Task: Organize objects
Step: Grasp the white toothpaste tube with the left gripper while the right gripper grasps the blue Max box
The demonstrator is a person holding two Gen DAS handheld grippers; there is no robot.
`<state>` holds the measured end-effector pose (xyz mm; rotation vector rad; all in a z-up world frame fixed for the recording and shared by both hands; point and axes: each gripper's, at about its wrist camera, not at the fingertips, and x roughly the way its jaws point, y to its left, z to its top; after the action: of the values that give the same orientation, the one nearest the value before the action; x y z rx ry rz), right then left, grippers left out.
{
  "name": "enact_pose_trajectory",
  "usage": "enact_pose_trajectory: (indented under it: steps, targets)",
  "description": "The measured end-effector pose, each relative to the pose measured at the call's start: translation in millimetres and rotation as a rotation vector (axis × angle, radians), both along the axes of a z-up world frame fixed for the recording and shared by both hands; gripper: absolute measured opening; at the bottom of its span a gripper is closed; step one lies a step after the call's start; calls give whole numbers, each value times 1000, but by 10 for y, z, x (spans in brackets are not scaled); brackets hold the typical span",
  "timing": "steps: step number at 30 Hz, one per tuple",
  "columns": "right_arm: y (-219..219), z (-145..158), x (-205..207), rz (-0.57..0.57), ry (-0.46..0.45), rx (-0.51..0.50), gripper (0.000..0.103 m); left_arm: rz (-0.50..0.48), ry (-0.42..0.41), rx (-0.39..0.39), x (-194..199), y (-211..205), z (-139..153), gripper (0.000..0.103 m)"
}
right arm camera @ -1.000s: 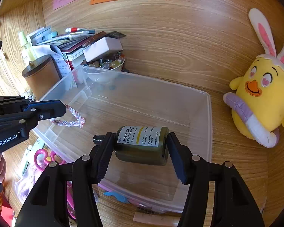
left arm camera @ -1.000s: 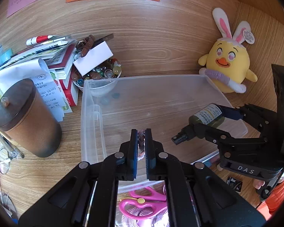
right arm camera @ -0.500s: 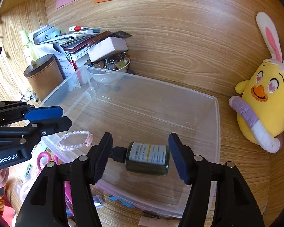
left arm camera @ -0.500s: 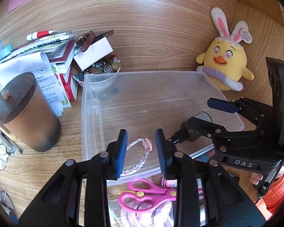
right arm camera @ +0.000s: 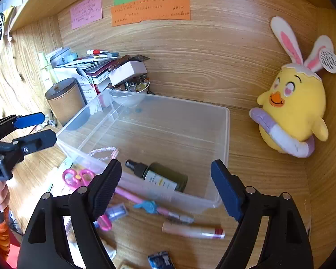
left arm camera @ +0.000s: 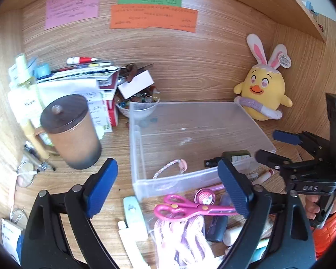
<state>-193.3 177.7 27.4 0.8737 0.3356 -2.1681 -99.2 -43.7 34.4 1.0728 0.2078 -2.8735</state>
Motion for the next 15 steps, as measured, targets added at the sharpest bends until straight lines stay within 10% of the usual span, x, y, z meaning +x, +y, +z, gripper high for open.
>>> enact_pose_trajectory:
  steps: [15]
  targets:
    - [515, -416, 474, -16, -69, 50, 82, 147, -152, 24, 501, -381, -598, 92]
